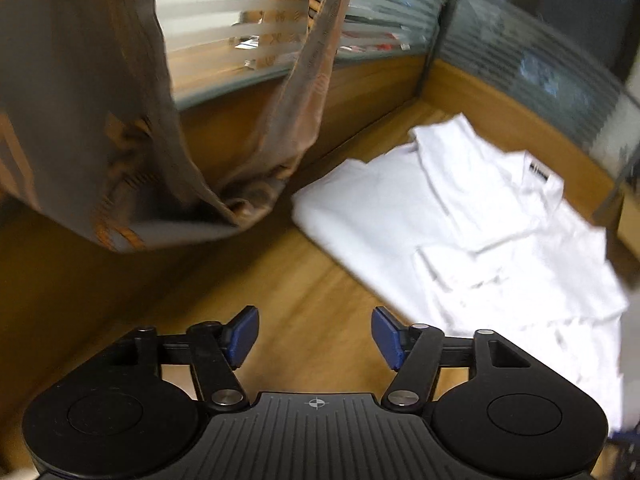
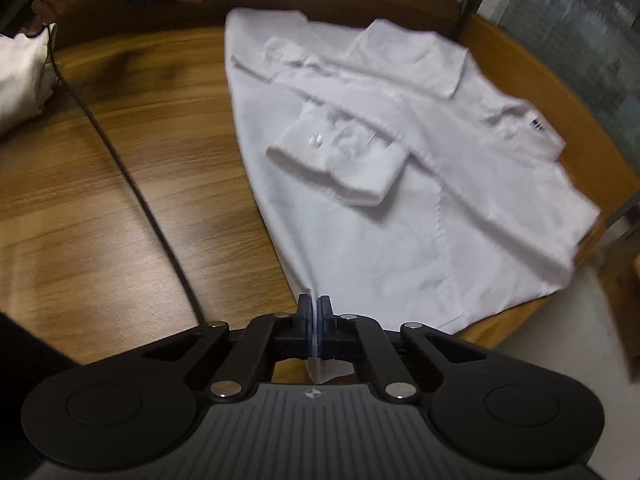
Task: Fold clothes
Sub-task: 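Grasp the shirt hem with the right gripper and lift it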
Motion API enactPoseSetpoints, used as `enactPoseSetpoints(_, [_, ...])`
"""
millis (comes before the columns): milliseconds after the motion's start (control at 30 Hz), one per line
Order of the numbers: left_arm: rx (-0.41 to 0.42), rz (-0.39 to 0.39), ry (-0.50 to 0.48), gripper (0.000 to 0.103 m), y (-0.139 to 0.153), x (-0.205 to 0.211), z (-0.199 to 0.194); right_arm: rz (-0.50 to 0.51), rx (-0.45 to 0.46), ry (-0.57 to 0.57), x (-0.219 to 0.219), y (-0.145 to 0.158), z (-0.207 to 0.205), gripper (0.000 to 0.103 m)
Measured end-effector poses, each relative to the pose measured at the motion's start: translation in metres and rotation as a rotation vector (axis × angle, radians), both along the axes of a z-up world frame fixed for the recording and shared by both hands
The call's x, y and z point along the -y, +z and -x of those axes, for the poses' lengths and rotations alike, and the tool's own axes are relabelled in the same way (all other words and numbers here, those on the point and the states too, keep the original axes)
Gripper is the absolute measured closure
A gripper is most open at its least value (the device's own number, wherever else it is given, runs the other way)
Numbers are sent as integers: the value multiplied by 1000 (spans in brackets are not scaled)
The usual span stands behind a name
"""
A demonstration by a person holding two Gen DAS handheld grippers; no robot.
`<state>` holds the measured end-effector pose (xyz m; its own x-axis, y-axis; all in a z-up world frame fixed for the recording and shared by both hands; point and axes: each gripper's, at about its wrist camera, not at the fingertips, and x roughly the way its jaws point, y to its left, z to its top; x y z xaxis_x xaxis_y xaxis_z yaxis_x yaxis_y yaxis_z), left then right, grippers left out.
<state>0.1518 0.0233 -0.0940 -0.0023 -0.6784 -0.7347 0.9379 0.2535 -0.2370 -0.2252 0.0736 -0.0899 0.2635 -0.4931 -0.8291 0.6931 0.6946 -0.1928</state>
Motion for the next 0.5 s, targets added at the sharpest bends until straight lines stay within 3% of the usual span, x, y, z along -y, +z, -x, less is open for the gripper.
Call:
enactPoseSetpoints(67, [-47, 12, 16, 36, -6, 1, 9, 17, -1, -14, -2, 10, 7, 102])
enactPoseSetpoints(167, [25, 37, -84, 35, -7, 0, 34, 38, -28, -28, -3, 24, 30, 102])
enactPoseSetpoints(333, [340, 62, -459, 24, -9, -15, 95, 90, -70, -79, 1, 45, 74, 102])
enactPoseSetpoints(400, [441, 60, -563, 23, -15, -22, 113, 113, -80, -103, 7, 52, 88, 102])
enactPoseSetpoints(500, [523, 47, -665, 23, -27, -25, 132, 137, -90, -141, 19, 61, 105, 102])
